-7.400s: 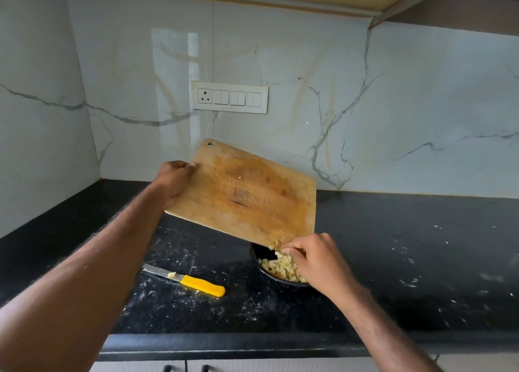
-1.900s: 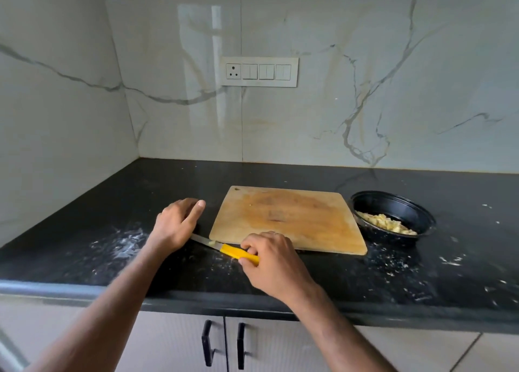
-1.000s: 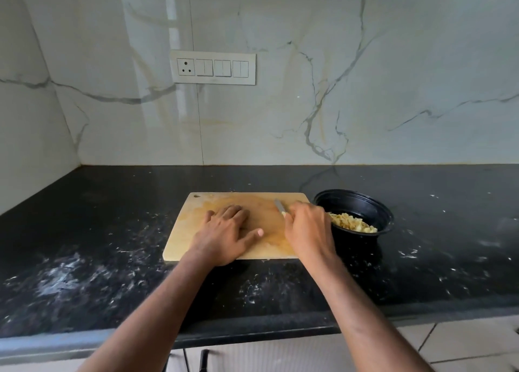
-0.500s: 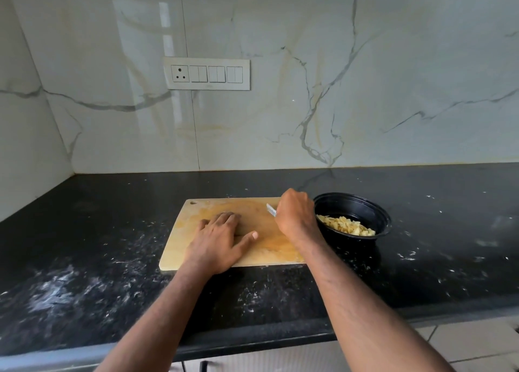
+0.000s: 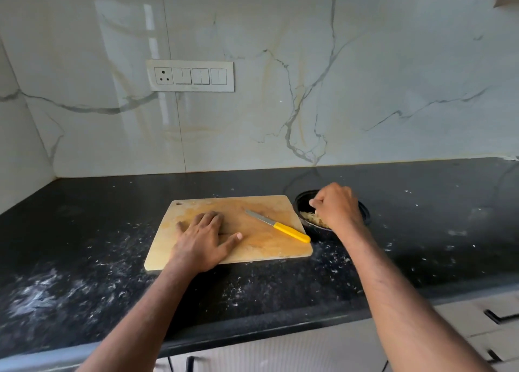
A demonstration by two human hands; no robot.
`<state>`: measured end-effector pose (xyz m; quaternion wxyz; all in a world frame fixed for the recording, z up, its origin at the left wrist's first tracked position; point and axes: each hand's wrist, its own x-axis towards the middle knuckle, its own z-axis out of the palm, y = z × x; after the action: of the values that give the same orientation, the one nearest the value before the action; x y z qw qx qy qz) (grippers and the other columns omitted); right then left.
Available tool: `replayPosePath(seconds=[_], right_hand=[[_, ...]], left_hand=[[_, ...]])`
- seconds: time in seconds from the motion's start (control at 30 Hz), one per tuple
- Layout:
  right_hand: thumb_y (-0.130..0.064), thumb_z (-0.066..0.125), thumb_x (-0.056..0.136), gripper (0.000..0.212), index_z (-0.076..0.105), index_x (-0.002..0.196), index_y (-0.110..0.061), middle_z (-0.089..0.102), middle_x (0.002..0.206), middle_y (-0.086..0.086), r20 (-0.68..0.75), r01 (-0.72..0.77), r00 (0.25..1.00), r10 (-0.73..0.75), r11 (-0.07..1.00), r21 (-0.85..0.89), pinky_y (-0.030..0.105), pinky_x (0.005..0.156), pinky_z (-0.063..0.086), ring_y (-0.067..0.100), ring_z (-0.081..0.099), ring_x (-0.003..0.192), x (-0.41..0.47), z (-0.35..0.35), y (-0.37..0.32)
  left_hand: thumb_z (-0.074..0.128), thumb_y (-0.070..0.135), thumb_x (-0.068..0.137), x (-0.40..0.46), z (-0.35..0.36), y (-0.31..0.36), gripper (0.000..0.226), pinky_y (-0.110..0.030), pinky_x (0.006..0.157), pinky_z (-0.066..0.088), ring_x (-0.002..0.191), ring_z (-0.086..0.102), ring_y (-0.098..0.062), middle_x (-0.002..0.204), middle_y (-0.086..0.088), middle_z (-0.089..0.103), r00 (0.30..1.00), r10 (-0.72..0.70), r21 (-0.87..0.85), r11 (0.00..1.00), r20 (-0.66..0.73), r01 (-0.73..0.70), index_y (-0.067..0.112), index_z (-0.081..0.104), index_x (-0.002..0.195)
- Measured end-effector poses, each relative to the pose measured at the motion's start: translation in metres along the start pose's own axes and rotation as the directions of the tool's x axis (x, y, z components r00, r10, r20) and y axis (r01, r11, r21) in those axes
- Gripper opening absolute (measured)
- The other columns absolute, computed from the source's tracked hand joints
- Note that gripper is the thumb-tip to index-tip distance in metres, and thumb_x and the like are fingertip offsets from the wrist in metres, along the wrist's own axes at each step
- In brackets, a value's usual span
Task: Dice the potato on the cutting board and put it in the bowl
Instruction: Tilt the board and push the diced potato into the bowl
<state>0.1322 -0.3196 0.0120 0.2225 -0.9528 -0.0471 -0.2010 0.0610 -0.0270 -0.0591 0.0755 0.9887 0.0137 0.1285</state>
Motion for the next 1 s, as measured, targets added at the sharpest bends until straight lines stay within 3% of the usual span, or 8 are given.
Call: replayPosePath(seconds=[0.13, 0.2, 0.3, 0.47, 0.57, 0.7, 0.87, 1.0], right_hand=[[-0.041, 0.070, 0.091, 0.018, 0.081, 0.087, -0.027, 0.075, 0.090, -0.013, -0.134, 0.211, 0.972, -0.192, 0.967, 0.142, 0.033, 0.081, 0.050, 0.012, 0.065, 0.088, -0.031, -0.001, 0.031], [-0.046, 0.075, 0.085, 0.015, 0.080, 0.090, -0.033, 0.072, 0.089, -0.017, -0.164, 0.304, 0.944, -0.285, 0.948, 0.100, 0.035, 0.077, 0.043, 0.012, 0.059, 0.088, -0.044, 0.009, 0.039], [-0.038, 0.078, 0.086, 0.006, 0.081, 0.087, -0.033, 0.070, 0.086, -0.016, -0.189, 0.408, 0.897, -0.399, 0.913, 0.008, 0.035, 0.072, 0.032, 0.016, 0.055, 0.086, -0.037, 0.024, 0.050], [-0.039, 0.071, 0.092, 0.021, 0.079, 0.106, -0.026, 0.071, 0.106, -0.008, -0.097, 0.312, 0.944, -0.317, 0.948, -0.063, 0.043, 0.085, 0.038, 0.019, 0.054, 0.104, 0.003, 0.027, 0.045], [-0.043, 0.071, 0.090, 0.029, 0.077, 0.109, -0.022, 0.069, 0.107, -0.004, -0.219, 0.262, 0.941, -0.257, 0.965, -0.006, 0.038, 0.089, 0.044, 0.018, 0.057, 0.105, -0.005, 0.034, 0.027], [-0.063, 0.062, 0.082, 0.041, 0.078, 0.089, -0.027, 0.067, 0.084, -0.014, -0.070, 0.333, 0.943, -0.325, 0.926, 0.179, 0.027, 0.070, 0.052, 0.005, 0.062, 0.077, -0.051, 0.046, 0.005], [-0.035, 0.073, 0.085, 0.009, 0.073, 0.084, -0.026, 0.056, 0.075, -0.011, -0.040, 0.288, 0.958, -0.285, 0.948, 0.136, 0.028, 0.062, 0.047, 0.011, 0.057, 0.068, -0.061, 0.048, 0.009], [-0.033, 0.075, 0.086, 0.015, 0.071, 0.075, -0.023, 0.054, 0.058, -0.013, -0.066, 0.200, 0.979, -0.192, 0.970, 0.141, 0.021, 0.051, 0.034, 0.005, 0.054, 0.056, -0.059, 0.050, 0.009]], left_hand=[[0.013, 0.090, 0.082, 0.000, -0.001, 0.002, 0.099, -0.065, 0.119, 0.016, 0.149, 0.027, -0.018, 0.162, 0.006, 0.032, 1.000, -0.014, -0.009, 1.000, -0.016, 0.014, 0.026, 0.036, 0.154], [0.014, 0.090, 0.081, -0.001, 0.000, 0.002, 0.099, -0.065, 0.119, 0.016, 0.149, 0.027, -0.017, 0.162, 0.006, 0.033, 1.000, -0.021, -0.016, 1.000, -0.019, 0.021, 0.026, 0.037, 0.153], [0.011, 0.092, 0.079, -0.002, -0.001, 0.002, 0.100, -0.064, 0.118, 0.017, 0.149, 0.026, -0.016, 0.161, 0.007, 0.033, 1.000, -0.019, -0.017, 1.000, -0.024, 0.019, 0.027, 0.037, 0.152], [0.011, 0.092, 0.079, -0.003, -0.005, 0.005, 0.100, -0.063, 0.119, 0.017, 0.149, 0.027, -0.017, 0.162, 0.007, 0.032, 1.000, -0.028, -0.008, 1.000, -0.001, 0.028, 0.028, 0.036, 0.152], [0.009, 0.092, 0.078, -0.003, -0.005, 0.004, 0.102, -0.062, 0.118, 0.018, 0.148, 0.027, -0.017, 0.162, 0.007, 0.032, 0.999, -0.027, -0.013, 1.000, -0.017, 0.027, 0.028, 0.036, 0.152], [0.012, 0.091, 0.080, -0.002, -0.003, 0.004, 0.100, -0.063, 0.118, 0.018, 0.148, 0.028, -0.018, 0.161, 0.007, 0.033, 0.999, -0.030, -0.015, 0.999, -0.022, 0.029, 0.027, 0.038, 0.152], [0.018, 0.090, 0.082, -0.005, -0.001, 0.005, 0.093, -0.065, 0.116, 0.022, 0.144, 0.034, -0.019, 0.156, 0.005, 0.041, 0.996, -0.059, -0.004, 0.998, -0.066, 0.058, 0.027, 0.046, 0.146], [0.019, 0.086, 0.085, -0.014, 0.001, 0.005, 0.088, -0.065, 0.116, 0.023, 0.141, 0.039, -0.022, 0.149, 0.002, 0.049, 0.994, -0.035, 0.000, 0.999, -0.106, 0.035, 0.025, 0.053, 0.138]])
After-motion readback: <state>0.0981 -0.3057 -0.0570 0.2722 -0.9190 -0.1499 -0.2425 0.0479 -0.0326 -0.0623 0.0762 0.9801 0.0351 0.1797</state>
